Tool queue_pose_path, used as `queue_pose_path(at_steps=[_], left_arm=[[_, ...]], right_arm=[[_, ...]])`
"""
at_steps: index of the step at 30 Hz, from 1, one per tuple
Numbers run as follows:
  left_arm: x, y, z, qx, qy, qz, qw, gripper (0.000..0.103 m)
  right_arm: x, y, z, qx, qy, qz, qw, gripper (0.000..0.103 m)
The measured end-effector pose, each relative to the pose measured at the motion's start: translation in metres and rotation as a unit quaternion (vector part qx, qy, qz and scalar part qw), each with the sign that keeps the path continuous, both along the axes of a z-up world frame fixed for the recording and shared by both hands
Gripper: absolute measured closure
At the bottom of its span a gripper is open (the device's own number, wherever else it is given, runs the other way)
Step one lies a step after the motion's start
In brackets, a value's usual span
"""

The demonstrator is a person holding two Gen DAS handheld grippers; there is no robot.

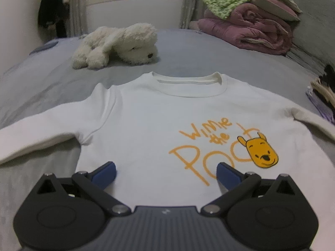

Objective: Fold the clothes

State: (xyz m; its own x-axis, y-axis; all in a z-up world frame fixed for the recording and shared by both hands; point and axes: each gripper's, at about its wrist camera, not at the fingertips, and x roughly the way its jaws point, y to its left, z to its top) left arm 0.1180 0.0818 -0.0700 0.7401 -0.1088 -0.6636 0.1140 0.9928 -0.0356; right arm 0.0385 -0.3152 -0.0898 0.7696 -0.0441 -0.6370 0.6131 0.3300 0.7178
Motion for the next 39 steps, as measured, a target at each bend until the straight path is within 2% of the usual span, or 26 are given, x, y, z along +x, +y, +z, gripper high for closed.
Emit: queue_pose_path(at_steps=[1,2,5,10,14,20,23,26,29,33,36,39], left_arm=[[0.000,0.001,0.003,-0.009,0.004,0.008,0.9999,0.000],[-0.001,0.003,0.005,-0.018,0.006,0.014,0.9997,0.000],[-0.003,0.003,0.014,-0.026,0.009,0.018,0.9995,0.000],[-0.002,0.003,0.022,-0.009,0.023,0.033,0.9991,0.000],[0.001,0.006,0.024,-0.028,0.045,0.038,0.9979,0.000],[0.003,0.007,0.034,-0.044,0.034,0.031,0.9980,0.000],[0.001,0.010,0.036,-0.055,0.028,0.019,0.9979,0.000],[0.000,0.021,0.034,-0.086,0.032,0.013,0.9957,0.000],[0.000,0.034,0.035,-0.107,0.033,0.030,0.9933,0.000],[-0.002,0.045,0.044,-0.099,0.011,0.044,0.9941,0.000],[-0.005,0.055,0.053,-0.100,-0.014,0.068,0.9925,0.000],[-0.008,0.068,0.059,-0.123,-0.033,0.097,0.9871,0.000]], right_arm=[[0.001,0.001,0.000,-0.013,0.007,-0.002,1.000,0.077],[0.003,0.002,0.000,-0.026,0.012,-0.005,1.000,0.084],[0.002,0.011,0.005,-0.053,0.009,-0.006,0.999,0.093],[-0.002,0.025,0.025,-0.113,-0.011,-0.001,0.994,0.094],[-0.002,0.043,0.036,-0.139,-0.040,0.013,0.989,0.094],[0.018,0.081,0.061,-0.187,-0.088,0.074,0.976,0.094],[0.027,0.100,0.073,-0.210,-0.111,0.105,0.966,0.094],[0.037,0.119,0.085,-0.232,-0.135,0.134,0.954,0.094],[0.050,0.139,0.094,-0.235,-0.154,0.156,0.947,0.094],[0.071,0.165,0.102,-0.248,-0.180,0.192,0.932,0.094],[0.085,0.188,0.103,-0.275,-0.193,0.224,0.915,0.094],[0.098,0.213,0.102,-0.306,-0.201,0.258,0.894,0.094]])
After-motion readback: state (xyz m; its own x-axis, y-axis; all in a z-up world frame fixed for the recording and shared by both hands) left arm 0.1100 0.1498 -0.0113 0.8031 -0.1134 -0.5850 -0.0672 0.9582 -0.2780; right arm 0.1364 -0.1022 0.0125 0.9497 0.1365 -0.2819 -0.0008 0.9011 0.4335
